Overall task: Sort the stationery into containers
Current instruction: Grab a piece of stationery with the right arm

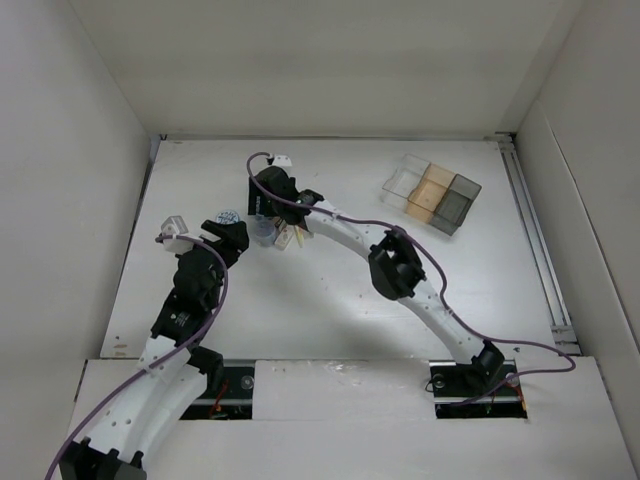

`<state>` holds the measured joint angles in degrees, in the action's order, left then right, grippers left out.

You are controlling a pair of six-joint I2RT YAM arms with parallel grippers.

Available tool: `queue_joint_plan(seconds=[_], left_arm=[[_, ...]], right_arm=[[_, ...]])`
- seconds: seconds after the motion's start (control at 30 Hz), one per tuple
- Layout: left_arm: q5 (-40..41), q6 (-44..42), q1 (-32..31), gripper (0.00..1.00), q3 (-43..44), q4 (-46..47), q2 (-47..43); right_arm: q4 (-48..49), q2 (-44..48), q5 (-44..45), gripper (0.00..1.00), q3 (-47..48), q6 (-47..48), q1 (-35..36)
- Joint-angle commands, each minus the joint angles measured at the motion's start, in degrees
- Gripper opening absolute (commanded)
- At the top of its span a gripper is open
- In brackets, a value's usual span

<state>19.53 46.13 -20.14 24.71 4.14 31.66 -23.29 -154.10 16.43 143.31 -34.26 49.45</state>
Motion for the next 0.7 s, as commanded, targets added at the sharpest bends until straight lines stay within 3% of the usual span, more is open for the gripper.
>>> queue_joint_plan(seconds=[0.0, 0.1, 0.43, 0.67], left_arm=[[-0.54, -0.69, 0.19, 0.68, -0.45, 2.45, -0.81], [-0.54, -0.69, 0.19, 0.68, -0.45, 2.45, -0.81], [-1.24, -1.21, 0.19, 0.68, -1.51, 3.76, 1.03], [-6.68, -1.74, 0.19, 0.65, -1.51, 7.63, 5.42]], right_arm=[[5.27, 5.47, 0.1, 0.64, -2.06, -1.33, 0.47], [8.7, 8.29, -0.69, 0.6, -3.82, -2.57, 0.47], [15.9, 22.69, -0.43, 0.6, -11.19, -4.85, -0.85], [17.57, 38.68, 2.56, 0.6, -30.69, -6.43, -12.08]])
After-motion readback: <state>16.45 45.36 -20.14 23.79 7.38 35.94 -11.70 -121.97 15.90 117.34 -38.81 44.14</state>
